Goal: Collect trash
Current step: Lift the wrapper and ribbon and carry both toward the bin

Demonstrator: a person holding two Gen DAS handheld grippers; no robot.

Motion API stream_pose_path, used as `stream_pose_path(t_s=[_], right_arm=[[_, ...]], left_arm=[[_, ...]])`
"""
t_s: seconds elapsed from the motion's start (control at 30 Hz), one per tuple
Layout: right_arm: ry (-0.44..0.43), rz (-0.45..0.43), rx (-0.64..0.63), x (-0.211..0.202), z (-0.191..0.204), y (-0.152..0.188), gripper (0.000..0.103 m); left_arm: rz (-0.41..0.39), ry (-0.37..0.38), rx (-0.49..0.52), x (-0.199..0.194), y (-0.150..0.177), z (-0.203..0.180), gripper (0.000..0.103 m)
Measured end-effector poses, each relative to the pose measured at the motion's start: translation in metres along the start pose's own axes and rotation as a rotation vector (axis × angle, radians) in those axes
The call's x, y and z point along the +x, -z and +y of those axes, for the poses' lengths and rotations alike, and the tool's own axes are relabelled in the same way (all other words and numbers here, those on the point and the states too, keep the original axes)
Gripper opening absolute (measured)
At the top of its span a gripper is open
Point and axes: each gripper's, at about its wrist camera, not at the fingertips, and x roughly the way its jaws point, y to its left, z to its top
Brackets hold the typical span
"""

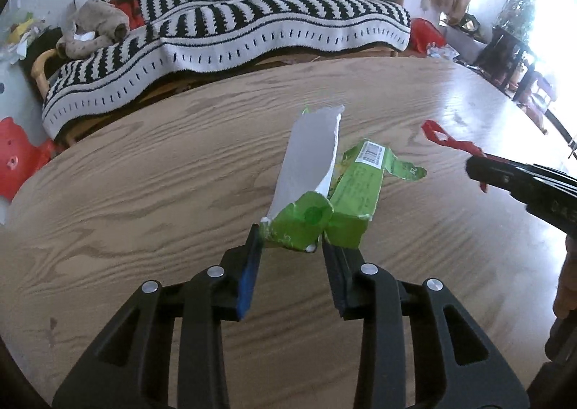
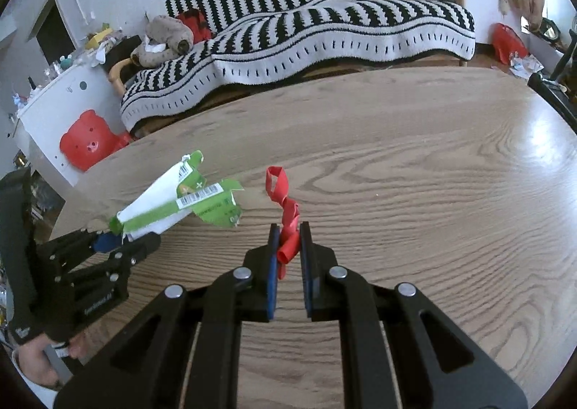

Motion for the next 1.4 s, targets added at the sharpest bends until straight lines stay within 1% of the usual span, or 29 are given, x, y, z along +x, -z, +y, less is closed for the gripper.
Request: stream_pose_path(t_s=[0.1,0.2,0.37,0.53,1.4], right_arm=[[0.015,-0.01,-0.021,-0.006,0.007,0.001,0.012],[0.034,-0.013,-0.038,-0.008,0.01,0.002,0.012],[0.048,0.001,-0.047,-0.004,0.012,0.004,0.012],[0.055,0.006,-0.045,0.0,0.012,0.002,0.012],[0.057,0.027,-0.059,0.009,0.014,0.004,0.012]], left_arm=[[-0.018,-0.003,-0.008,-0.016,0.004,0.001,0.033],[-0.019,-0.005,-0.023,-0.021,0.007,0.005,0.033],[0.004,-0.031,-0.017,-0.018,0.013,0.011,0.033],[0.02,-0.036,-0.029,-0.013,0.013,0.018,0.034],[0.02,-0.044,-0.037,-0.015,0.011,0.021,0.034]])
